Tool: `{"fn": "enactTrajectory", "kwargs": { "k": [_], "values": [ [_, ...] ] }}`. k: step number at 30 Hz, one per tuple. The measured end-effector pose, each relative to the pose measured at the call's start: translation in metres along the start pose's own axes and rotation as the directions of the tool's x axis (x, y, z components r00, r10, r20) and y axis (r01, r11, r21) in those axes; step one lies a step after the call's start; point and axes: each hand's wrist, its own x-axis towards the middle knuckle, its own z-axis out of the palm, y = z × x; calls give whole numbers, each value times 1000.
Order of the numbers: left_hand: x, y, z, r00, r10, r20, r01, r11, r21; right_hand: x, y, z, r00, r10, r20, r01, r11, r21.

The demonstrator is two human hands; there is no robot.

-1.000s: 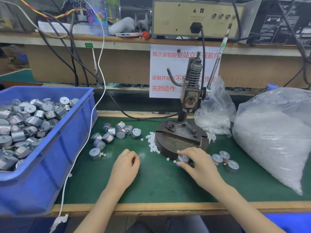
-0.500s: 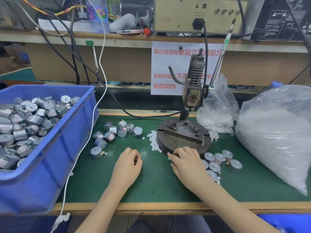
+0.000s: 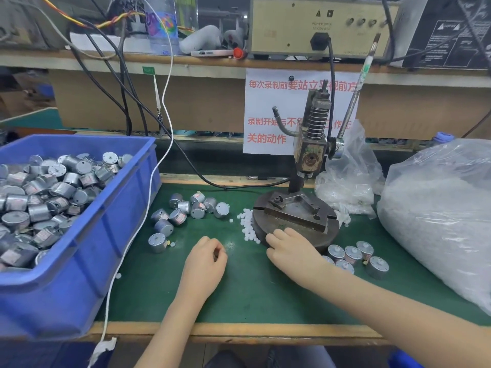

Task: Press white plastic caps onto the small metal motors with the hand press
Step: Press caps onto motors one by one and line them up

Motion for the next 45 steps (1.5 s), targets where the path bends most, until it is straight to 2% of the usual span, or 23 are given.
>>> {"fn": "enactTrajectory", "kwargs": {
  "k": [4,17,29,32,38,41,45],
  "values": [
    [0,1,-1,1000,-2,-2,2,1000,-23,2,3,4,997,-78,3,78,996,-33],
    [-2,3,-4,1000,-4,-5,4,999,-44,0,11,5,986,-162,-29,161,986,-51],
    [0,1,-3,1000,-10,-7,10,999,-51,7,16,-3,971,-219,101,226,972,-61],
    [0,0,-2,1000,-11,-9,10,999,-54,8,15,-4,967,-212,142,224,972,-74],
    [0,1,-2,1000,-10,1,10,998,-55,7,11,-7,979,-168,115,176,982,-69],
    [0,1,-2,1000,-17,6,17,998,-55,8,6,-4,984,-163,76,165,986,-17],
    [0,1,-2,1000,-14,12,14,999,-48,9,3,-2,989,-116,94,104,987,123]
  ]
}}
